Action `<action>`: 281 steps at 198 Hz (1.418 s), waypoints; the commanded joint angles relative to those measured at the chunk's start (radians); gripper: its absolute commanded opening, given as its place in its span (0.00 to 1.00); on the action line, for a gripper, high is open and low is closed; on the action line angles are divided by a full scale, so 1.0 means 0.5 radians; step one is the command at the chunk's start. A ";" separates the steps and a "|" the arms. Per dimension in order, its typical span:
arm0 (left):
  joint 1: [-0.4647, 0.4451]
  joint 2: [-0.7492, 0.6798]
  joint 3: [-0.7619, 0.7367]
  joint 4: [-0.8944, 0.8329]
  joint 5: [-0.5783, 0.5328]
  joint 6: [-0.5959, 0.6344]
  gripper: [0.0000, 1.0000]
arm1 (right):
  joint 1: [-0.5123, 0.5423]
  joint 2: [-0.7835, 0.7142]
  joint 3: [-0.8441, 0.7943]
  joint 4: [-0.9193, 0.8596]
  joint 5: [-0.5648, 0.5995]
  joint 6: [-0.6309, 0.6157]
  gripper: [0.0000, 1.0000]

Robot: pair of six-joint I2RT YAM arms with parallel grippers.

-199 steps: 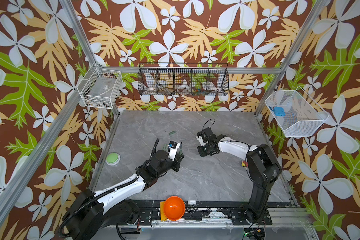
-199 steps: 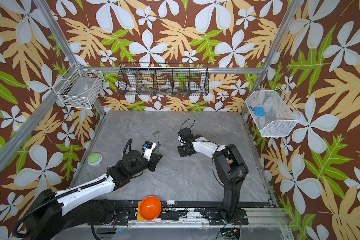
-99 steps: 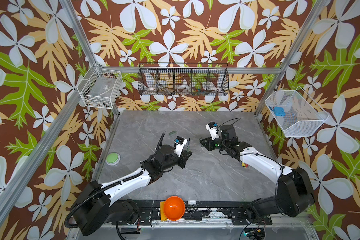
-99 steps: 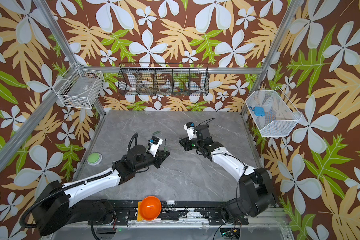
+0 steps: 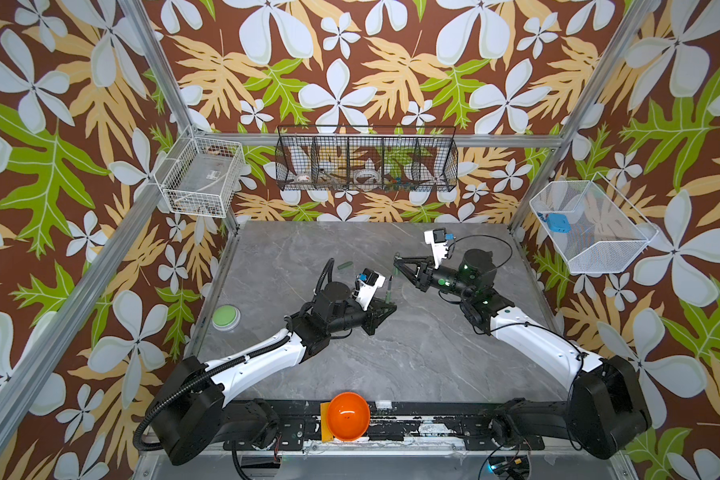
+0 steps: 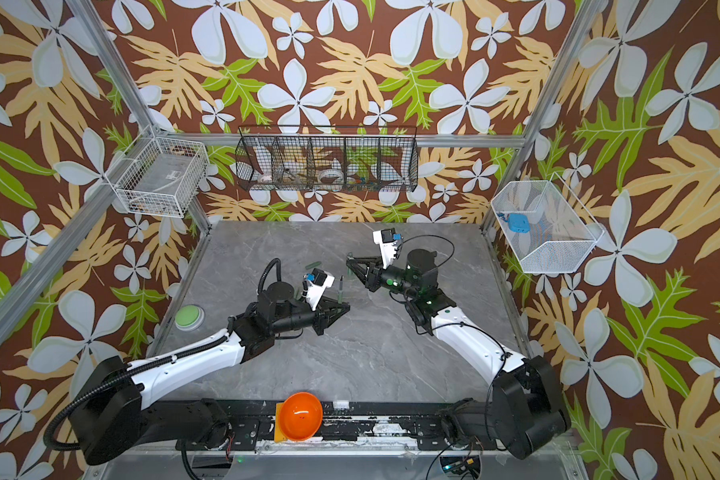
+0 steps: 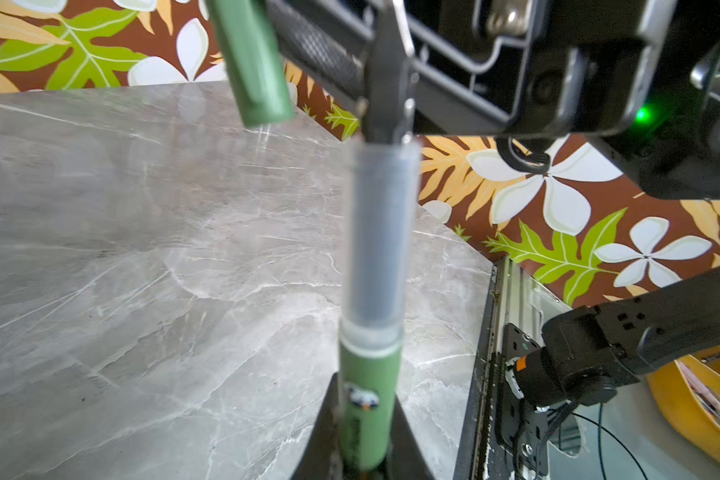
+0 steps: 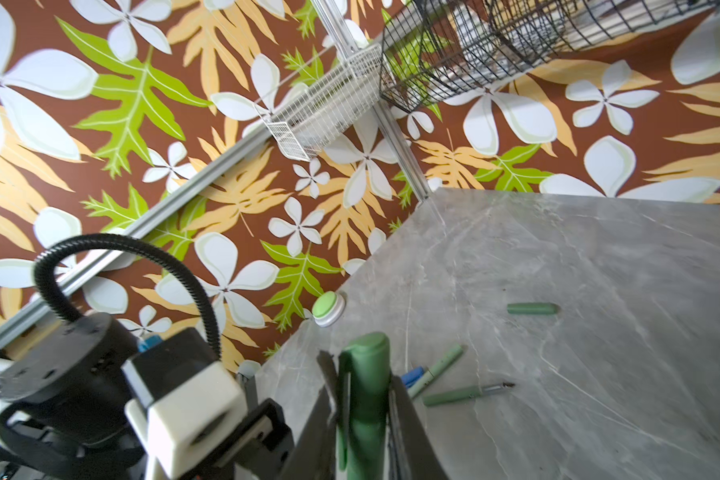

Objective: Insert the pens into the pen caps

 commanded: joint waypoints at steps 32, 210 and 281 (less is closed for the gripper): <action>-0.002 -0.014 0.001 -0.016 0.112 -0.018 0.00 | 0.000 -0.041 0.022 0.201 -0.063 0.131 0.20; -0.002 -0.011 0.005 -0.046 0.093 0.002 0.00 | 0.073 0.017 0.046 0.249 -0.104 0.177 0.20; -0.002 0.013 -0.007 0.006 0.077 0.005 0.00 | 0.075 -0.102 0.023 -0.065 -0.011 0.018 0.20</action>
